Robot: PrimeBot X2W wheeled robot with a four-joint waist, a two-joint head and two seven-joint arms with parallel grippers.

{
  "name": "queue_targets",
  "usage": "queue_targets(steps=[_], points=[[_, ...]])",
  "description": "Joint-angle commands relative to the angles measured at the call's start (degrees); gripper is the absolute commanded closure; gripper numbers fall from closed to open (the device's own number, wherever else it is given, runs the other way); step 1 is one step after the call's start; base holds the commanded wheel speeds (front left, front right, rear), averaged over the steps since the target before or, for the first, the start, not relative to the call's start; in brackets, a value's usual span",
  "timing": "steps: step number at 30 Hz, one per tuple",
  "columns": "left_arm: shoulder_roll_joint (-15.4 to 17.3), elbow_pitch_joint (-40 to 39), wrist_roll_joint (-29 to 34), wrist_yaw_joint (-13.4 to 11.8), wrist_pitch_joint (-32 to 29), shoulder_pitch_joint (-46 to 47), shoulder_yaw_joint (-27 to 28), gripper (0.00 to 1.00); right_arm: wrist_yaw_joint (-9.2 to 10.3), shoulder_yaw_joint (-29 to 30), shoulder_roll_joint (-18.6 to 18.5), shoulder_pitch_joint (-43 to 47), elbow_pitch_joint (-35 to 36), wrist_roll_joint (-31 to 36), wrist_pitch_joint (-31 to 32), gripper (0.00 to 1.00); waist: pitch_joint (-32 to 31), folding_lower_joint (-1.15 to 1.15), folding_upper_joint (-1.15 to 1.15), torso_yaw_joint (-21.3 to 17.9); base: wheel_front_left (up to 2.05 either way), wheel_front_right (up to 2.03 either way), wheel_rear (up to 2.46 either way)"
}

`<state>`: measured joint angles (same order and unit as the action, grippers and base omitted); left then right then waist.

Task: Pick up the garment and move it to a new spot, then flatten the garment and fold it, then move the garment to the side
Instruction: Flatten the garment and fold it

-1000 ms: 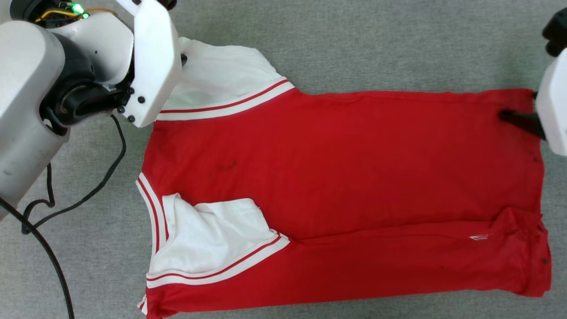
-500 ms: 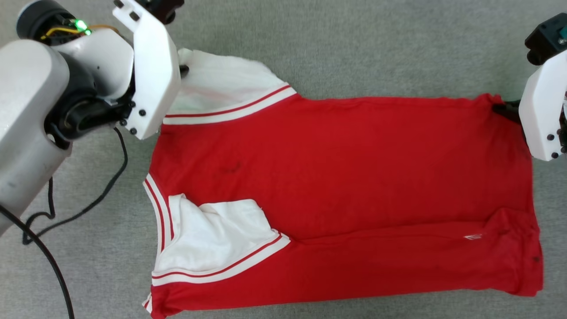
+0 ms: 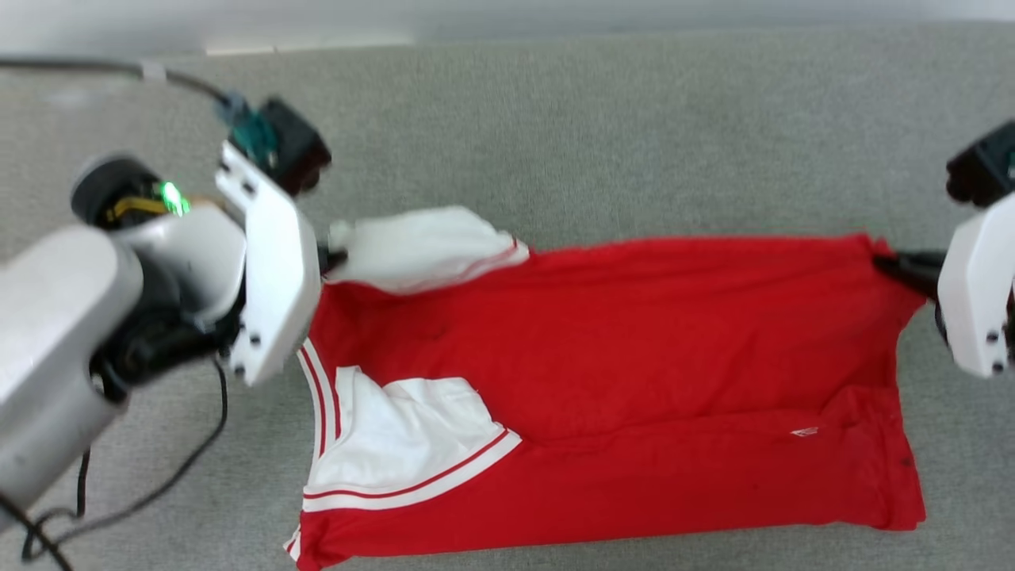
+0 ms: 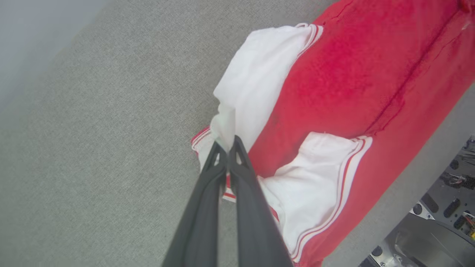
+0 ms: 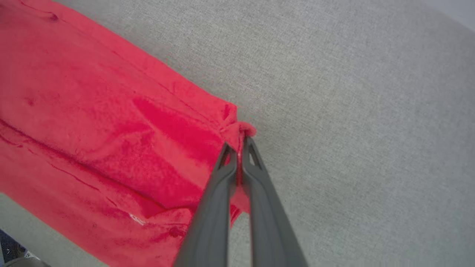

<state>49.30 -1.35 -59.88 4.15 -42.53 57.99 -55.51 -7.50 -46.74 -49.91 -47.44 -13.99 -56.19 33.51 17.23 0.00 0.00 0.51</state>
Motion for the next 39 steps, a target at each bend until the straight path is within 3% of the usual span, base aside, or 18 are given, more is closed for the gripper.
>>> queue_targets(steps=[1, 14, 23, 24, 25, 26, 32, 39], points=[[0.45, -0.68, -0.34, -0.40, 0.43, -1.40, -0.38, 1.00, 0.03, -0.30, -0.53, 1.17, 0.37, -0.35, -0.60, 1.00, -1.86, 0.00, 0.00, 0.34, 0.00, 0.00, 0.00], [6.95, -8.16, -3.98, -5.45, 4.63, -18.50, -5.04, 1.00, 0.02, -3.01, -3.40, 15.30, 3.58, -3.01, -7.25, 1.00, -7.05, 0.00, 0.00, 0.67, 0.00, 0.00, 0.00], [4.16, -3.41, -4.56, -5.92, 9.01, -25.33, -7.93, 1.00, 0.03, -4.78, 0.06, 19.84, -0.24, -2.11, -6.65, 1.00, -6.10, 0.00, 0.00, -0.21, 0.00, 0.00, 0.00], [3.85, -2.56, -4.43, -5.78, 9.37, -25.57, -7.98, 0.69, 0.03, -4.54, 0.63, 19.80, -0.90, -1.99, -7.09, 1.00, -6.06, 0.00, 0.00, -0.29, 0.00, 0.00, 0.00], [3.67, -2.03, -4.11, -5.80, 9.97, -25.59, -7.84, 0.16, 0.03, -4.37, 1.17, 19.75, -1.32, -1.83, -7.56, 0.65, -6.07, 0.00, 0.00, -0.36, 0.00, 0.00, 0.00], [3.65, -1.58, -3.76, -5.80, 10.84, -25.38, -7.52, 0.00, 0.02, -4.01, 1.59, 19.50, -1.57, -1.56, -8.36, 0.00, -6.15, 0.00, 0.00, -0.42, 0.00, 0.00, 0.00], [5.08, -2.60, -1.71, -7.27, 17.30, -24.86, -4.71, 0.00, 0.03, -1.01, 0.59, 18.33, 0.43, -0.67, -12.74, 0.00, -7.43, 0.00, 0.00, -0.53, 0.00, 0.00, 0.00], [3.93, -3.69, 3.16, -13.60, 33.35, -26.91, 0.57, 0.00, 0.03, 7.00, -1.06, 21.20, 2.63, -1.72, -19.27, 0.00, -8.25, 0.00, 0.00, -0.34, 0.00, 0.00, 0.00]])
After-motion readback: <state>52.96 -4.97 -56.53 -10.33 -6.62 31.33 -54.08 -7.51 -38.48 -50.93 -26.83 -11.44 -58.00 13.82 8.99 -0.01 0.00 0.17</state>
